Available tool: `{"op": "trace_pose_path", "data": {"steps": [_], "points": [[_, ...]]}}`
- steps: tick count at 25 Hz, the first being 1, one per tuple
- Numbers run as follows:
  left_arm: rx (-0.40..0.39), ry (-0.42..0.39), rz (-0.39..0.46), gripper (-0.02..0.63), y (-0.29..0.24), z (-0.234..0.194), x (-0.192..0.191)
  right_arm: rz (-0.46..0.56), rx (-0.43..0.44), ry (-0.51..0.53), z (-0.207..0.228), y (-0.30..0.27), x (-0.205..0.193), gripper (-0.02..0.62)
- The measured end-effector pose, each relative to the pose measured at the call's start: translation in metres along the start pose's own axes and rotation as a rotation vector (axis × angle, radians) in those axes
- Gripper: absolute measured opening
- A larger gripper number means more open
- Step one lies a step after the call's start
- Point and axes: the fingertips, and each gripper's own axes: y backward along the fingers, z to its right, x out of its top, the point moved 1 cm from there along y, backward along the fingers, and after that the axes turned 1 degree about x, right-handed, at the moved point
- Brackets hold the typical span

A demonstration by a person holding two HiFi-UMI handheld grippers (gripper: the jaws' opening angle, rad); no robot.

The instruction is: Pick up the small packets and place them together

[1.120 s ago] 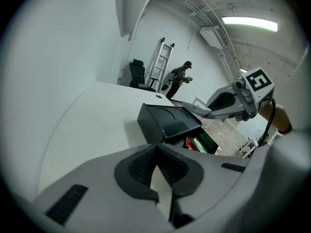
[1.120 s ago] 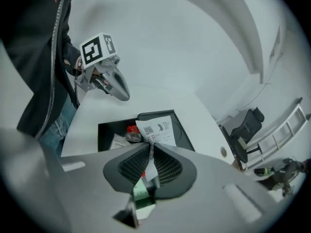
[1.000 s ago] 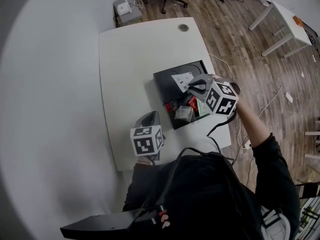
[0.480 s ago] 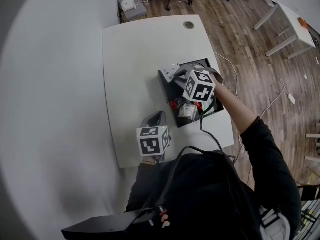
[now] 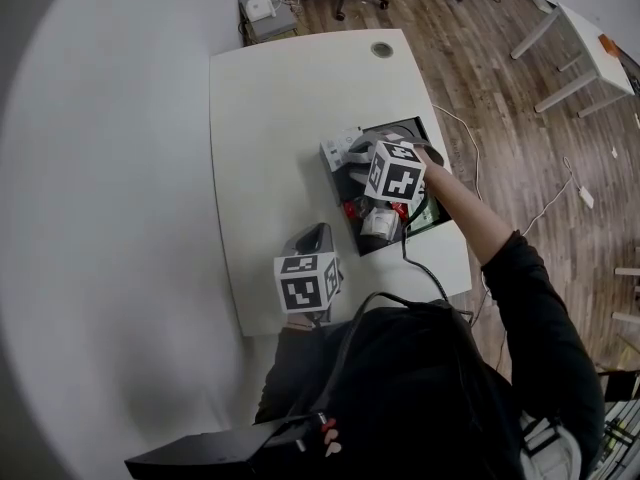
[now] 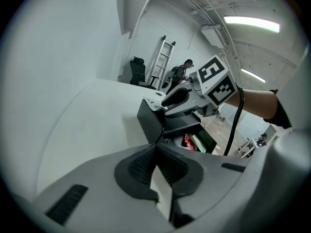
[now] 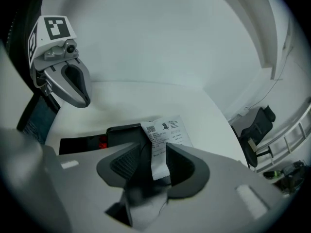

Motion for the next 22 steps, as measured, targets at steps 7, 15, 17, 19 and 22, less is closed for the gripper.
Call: {"op": "trace_pose_path", "data": {"steps": [7, 15, 17, 19, 22], "points": [[-0.007, -0.002, -0.003, 0.0, -0.001, 0.003, -0.001, 0.106, -0.018, -0.075, -0.001, 0.048, -0.004, 0.17], [-0.027, -0.021, -0.02, 0.0, -0.006, 0.014, -0.005, 0.071, 0.114, -0.114, -0.068, 0.074, -0.042, 0.17], [-0.032, -0.028, -0.024, 0.0, -0.005, 0.018, -0.005, 0.044, 0.17, -0.136, -0.086, 0.066, -0.052, 0.17], [-0.034, -0.033, -0.027, 0.0, -0.005, 0.021, -0.006, 0.029, 0.22, -0.161, -0.099, 0.055, -0.058, 0.17], [-0.036, -0.035, -0.032, 0.0, -0.005, 0.025, -0.011, 0.001, 0.274, -0.184, -0.112, 0.039, -0.063, 0.17]]}}
